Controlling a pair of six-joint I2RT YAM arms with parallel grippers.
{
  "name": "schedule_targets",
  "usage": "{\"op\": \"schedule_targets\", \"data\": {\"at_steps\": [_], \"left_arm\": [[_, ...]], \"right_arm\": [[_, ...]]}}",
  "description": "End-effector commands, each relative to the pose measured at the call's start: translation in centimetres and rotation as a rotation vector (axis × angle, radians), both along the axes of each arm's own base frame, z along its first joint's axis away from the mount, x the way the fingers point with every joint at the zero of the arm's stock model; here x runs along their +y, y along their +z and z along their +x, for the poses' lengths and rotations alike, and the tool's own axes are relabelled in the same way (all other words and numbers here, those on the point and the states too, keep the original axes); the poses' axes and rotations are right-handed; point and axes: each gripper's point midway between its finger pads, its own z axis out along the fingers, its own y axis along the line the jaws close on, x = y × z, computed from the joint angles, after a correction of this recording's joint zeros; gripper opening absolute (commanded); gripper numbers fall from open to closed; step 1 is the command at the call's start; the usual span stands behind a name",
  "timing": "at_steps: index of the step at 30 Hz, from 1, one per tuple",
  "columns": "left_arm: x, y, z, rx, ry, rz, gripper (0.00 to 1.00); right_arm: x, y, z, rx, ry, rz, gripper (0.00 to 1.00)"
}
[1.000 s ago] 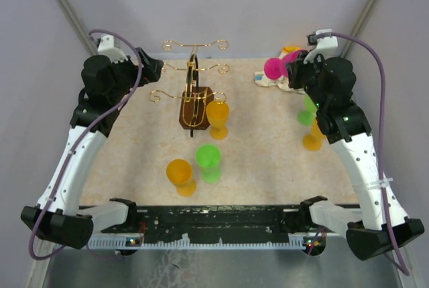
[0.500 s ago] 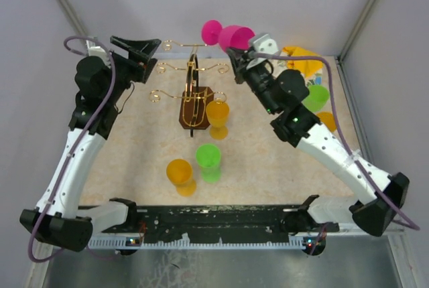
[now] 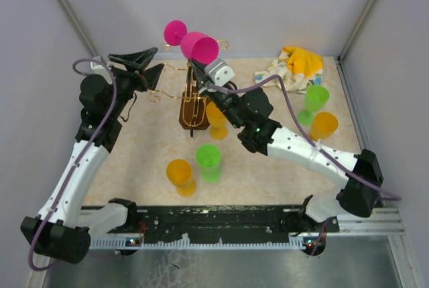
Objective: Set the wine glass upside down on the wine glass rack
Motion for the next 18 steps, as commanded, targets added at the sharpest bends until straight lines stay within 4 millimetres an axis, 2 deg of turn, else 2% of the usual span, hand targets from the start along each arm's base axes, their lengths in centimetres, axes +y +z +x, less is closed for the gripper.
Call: {"op": "schedule_targets", "data": {"at_steps": [1, 9, 18], "left_arm": [[-0.4, 1.7, -0.8, -0.051, -0.048, -0.099, 0.7], [-0.4, 1.4, -0.4, -0.05, -0.041, -0.107, 0.67], [-0.5, 0.3, 0.2, -0.03, -0.038, -0.098, 0.64]], "right_arm": [[0.6, 2.7, -1.9, -0.101, -0.002, 0.087, 0.0], [2.9, 1.7, -3.0, -0.095, 0.058, 0.072, 0.0], [3.8, 1.8, -5.2, -0.099, 0.156, 0.079, 0.0]]}}
